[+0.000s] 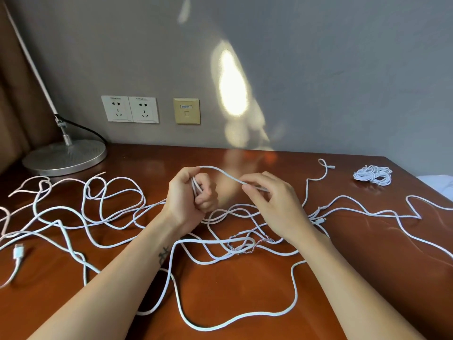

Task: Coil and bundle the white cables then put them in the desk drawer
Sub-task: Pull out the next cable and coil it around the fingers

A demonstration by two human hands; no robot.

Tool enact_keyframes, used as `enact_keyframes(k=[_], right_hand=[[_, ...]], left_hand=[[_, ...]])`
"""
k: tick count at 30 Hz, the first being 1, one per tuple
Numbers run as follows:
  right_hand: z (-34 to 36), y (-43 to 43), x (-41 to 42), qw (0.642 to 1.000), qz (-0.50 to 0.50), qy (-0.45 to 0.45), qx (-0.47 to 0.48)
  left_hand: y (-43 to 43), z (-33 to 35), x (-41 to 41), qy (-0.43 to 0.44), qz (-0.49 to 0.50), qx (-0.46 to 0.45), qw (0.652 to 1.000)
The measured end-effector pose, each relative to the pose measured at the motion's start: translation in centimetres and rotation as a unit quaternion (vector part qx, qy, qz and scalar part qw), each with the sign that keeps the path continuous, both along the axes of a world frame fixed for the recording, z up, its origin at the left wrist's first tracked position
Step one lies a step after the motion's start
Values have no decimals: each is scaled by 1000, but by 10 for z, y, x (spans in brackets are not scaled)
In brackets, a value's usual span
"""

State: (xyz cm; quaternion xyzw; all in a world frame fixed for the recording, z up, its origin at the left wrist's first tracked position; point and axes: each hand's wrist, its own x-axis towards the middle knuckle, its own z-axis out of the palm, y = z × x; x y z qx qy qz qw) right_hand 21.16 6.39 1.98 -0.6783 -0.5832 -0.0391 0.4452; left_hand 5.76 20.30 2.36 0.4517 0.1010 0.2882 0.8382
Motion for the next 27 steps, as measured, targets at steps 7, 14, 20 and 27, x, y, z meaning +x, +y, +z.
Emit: enact_keyframes(k=[7, 14, 20, 27], right_hand=[[-6, 1, -3, 994, 13, -3, -106], [-6, 3, -9, 982, 66, 3, -175], [-7, 2, -12, 980, 75, 6, -182], [-9, 7, -16, 986, 34, -39, -158]], left_hand=[[3, 4, -3, -101, -12, -186, 977], [-1, 4, 0, -118, 6, -199, 973], [6, 0, 3, -144, 19, -224, 964], [8, 0, 12, -32, 157, -70, 985]])
